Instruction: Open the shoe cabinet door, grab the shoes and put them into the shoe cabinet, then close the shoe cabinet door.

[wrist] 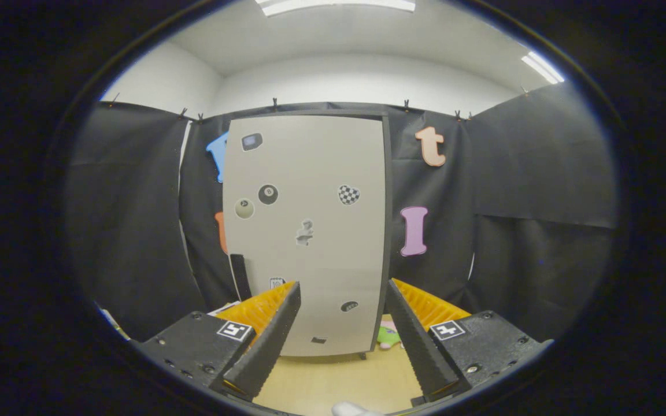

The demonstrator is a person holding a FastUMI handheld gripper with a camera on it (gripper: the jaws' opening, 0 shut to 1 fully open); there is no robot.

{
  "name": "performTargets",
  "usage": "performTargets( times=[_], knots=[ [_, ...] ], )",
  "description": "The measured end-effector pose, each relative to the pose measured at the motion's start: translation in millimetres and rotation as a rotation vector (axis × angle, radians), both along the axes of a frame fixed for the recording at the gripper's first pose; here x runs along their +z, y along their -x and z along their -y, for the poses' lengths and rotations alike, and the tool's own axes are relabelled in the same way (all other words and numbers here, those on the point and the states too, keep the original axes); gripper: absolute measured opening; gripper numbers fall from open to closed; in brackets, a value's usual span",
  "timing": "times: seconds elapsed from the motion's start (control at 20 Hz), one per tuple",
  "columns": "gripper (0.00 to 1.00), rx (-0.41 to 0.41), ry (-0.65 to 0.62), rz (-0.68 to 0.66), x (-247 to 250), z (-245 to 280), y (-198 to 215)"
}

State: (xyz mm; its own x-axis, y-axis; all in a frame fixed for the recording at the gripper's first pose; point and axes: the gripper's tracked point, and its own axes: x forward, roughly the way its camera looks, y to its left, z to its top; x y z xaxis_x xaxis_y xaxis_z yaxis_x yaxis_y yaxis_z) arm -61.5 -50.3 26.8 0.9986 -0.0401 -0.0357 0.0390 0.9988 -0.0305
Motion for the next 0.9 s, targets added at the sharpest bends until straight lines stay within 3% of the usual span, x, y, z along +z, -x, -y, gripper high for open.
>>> performTargets(
  times=[0.9],
  knots=[
    [0.97, 0.002, -0.014, 0.000, -4.6, 3.9, -0.4]
  ],
)
